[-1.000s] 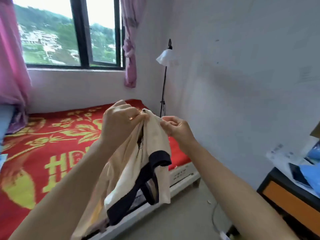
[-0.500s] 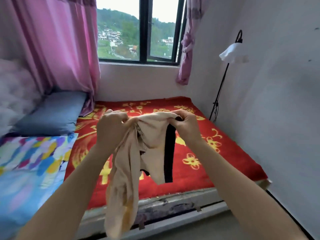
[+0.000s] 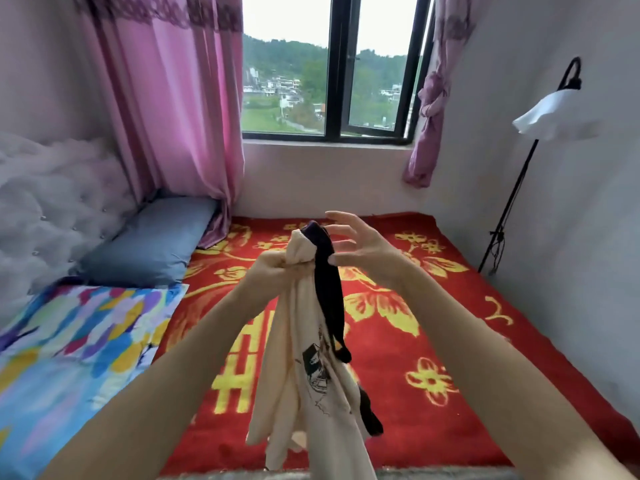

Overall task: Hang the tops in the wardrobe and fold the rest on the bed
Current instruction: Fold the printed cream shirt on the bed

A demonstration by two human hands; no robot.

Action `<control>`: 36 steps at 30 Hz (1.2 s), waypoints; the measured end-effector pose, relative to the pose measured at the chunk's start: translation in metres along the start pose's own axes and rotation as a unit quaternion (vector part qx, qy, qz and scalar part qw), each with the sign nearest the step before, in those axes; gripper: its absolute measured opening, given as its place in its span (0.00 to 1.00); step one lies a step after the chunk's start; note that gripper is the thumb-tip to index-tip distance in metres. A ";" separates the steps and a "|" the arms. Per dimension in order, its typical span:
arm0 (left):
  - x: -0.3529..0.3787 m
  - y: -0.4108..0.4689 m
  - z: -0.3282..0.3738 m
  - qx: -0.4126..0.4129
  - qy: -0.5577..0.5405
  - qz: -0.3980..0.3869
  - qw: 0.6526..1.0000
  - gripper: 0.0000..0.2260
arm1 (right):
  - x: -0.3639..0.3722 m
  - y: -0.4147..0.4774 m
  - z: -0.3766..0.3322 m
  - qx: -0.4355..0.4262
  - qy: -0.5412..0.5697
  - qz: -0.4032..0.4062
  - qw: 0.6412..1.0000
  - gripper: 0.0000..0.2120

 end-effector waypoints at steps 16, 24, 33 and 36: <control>-0.077 0.080 0.017 0.028 -0.124 0.147 0.981 0.03 | 0.020 0.094 0.162 0.085 0.062 -0.091 0.990 0.36; -0.127 0.079 0.037 0.018 -0.126 0.151 0.980 0.15 | 0.049 0.146 0.124 0.061 0.024 0.018 0.998 0.09; -0.227 0.030 0.065 0.035 0.135 0.228 0.963 0.06 | -0.076 0.139 0.033 -0.017 0.047 0.192 0.980 0.11; -0.237 0.019 0.059 0.023 0.147 0.202 0.968 0.20 | -0.075 0.128 0.018 -0.011 -0.037 0.217 0.975 0.10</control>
Point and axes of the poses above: each hand's wrist, its own y-axis towards the middle knuckle, its own x-axis out of the palm, z = x × y, the point moved 9 cm from there along y, towards the middle knuckle, and after that the axes turned 12 degrees about -y, right-handed, at the moved point
